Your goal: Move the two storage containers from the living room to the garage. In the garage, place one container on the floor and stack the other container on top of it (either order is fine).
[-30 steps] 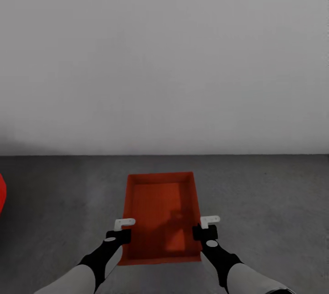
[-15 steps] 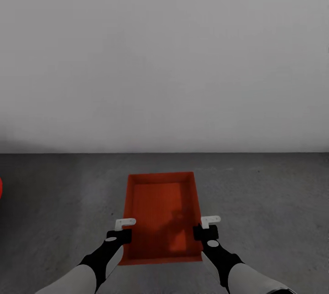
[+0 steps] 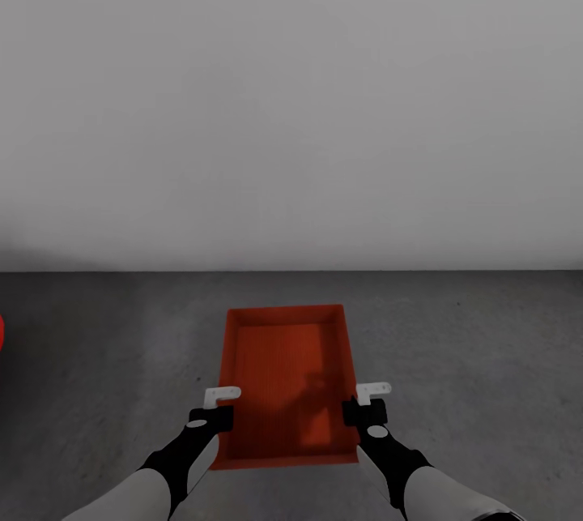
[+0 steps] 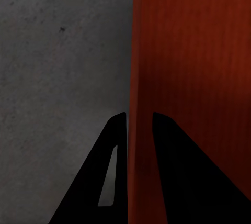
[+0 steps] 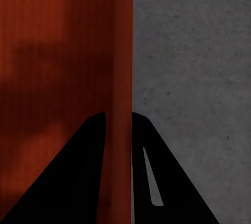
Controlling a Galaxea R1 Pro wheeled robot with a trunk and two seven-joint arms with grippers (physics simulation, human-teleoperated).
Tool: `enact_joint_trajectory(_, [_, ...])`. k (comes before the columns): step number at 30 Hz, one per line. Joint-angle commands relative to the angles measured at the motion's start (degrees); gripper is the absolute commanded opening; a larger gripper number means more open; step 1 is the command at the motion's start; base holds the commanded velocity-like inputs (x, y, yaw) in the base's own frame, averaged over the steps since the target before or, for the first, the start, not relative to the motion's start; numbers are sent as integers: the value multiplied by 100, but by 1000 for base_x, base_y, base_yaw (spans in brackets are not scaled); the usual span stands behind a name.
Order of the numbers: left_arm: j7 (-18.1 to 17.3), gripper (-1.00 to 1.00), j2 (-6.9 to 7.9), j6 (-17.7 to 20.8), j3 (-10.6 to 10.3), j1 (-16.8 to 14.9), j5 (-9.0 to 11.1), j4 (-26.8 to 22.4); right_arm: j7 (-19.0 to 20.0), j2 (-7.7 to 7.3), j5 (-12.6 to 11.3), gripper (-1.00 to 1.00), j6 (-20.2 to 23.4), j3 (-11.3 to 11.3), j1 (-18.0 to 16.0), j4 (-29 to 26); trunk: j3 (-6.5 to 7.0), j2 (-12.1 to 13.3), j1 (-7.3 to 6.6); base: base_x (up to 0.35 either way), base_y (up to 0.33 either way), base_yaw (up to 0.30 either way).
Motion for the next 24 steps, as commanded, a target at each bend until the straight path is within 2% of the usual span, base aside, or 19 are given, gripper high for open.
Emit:
enact_joint_trajectory(1, [235,-100,212,-382,278,-2,-65,-31,-159,-4,-484,-100,-42,-245,-4,17,-5,-4,1,0,0,0])
enact_joint_trajectory(14, [235,-100,211,-382,270,-2,-65,-38,-159,-4,-484,-100,-42,-245,-4,17,-5,-4,1,68,33,0])
enact_joint_trajectory(24, [235,-100,212,-382,275,-2,-65,-40,-159,-4,-484,-100,-42,-245,-4,18,-5,-4,1,9,6,0])
